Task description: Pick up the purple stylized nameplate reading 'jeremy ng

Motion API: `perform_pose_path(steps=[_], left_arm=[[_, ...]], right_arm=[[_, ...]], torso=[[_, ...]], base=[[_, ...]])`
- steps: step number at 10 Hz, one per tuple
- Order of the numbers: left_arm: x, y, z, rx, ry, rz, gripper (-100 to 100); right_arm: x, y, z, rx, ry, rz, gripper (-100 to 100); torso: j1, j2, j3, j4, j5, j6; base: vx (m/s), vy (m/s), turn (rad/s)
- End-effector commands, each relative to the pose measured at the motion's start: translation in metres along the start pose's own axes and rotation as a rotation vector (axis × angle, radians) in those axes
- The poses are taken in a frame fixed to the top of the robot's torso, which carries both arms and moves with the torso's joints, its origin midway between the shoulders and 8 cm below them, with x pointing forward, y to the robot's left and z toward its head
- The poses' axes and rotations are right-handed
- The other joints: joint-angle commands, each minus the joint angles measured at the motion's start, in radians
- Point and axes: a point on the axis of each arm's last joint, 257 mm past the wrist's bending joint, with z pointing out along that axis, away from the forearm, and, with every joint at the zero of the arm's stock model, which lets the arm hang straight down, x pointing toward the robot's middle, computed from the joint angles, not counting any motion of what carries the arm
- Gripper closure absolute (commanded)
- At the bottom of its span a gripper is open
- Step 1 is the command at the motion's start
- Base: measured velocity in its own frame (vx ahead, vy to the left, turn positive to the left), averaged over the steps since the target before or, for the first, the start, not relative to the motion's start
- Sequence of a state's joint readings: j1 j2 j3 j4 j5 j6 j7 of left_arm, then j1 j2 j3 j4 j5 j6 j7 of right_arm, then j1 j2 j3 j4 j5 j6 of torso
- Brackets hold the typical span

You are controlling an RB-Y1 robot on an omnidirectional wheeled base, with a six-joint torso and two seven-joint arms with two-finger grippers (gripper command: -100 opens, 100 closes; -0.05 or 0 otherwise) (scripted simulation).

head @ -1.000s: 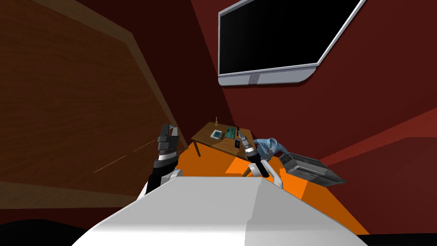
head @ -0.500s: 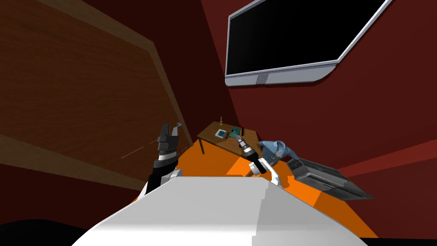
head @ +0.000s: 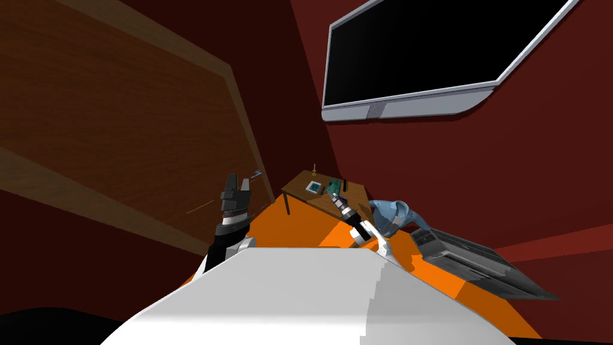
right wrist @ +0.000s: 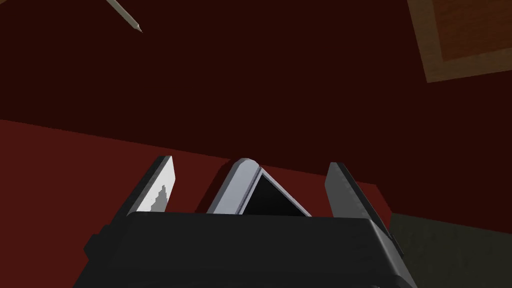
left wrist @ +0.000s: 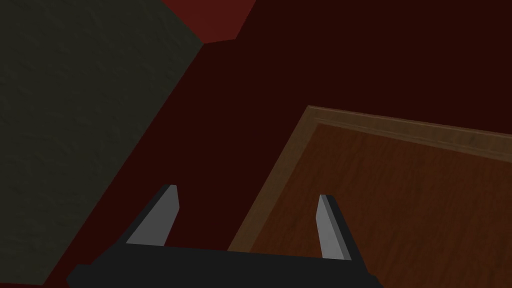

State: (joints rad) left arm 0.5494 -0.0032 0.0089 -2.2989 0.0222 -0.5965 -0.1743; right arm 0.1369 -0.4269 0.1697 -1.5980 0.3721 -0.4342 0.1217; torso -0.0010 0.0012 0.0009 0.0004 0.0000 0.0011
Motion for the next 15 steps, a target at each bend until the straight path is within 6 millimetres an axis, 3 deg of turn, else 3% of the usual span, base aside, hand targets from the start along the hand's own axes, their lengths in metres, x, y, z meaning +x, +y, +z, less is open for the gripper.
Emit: perform_pose_path(steps=[1, 7, 10, 15], left_arm=[[0.000, 0.000, 0.000, 0.000, 0.000, 0.000, 0], [0.000, 0.000, 0.000, 0.000, 0.000, 0.000, 0], [0.000, 0.000, 0.000, 0.000, 0.000, 0.000, 0], [0.000, 0.000, 0.000, 0.000, 0.000, 0.000, 0]], right_arm=[[0.010, -0.019, -0.001, 0.030, 0.048, -0.064, -100], [0.043, -0.094, -0.019, 0.158, 0.213, -0.256, -100], [0.048, -0.116, -0.027, 0.192, 0.264, -0.323, -100], [0.063, -0.185, -0.068, 0.318, 0.402, -0.449, -100]], torso=[[0.000, 0.000, 0.000, 0.000, 0.000, 0.000], [0.001, -0.001, -0.001, 0.000, 0.000, 0.000], [0.000, -0.001, -0.001, 0.000, 0.000, 0.000], [0.001, -0.004, -0.002, -0.001, 0.000, 0.000]], base=[[-0.011, 0.037, 0.192], [0.002, 0.038, 0.131], [0.013, 0.023, 0.077], [0.038, 0.027, 0.119]])
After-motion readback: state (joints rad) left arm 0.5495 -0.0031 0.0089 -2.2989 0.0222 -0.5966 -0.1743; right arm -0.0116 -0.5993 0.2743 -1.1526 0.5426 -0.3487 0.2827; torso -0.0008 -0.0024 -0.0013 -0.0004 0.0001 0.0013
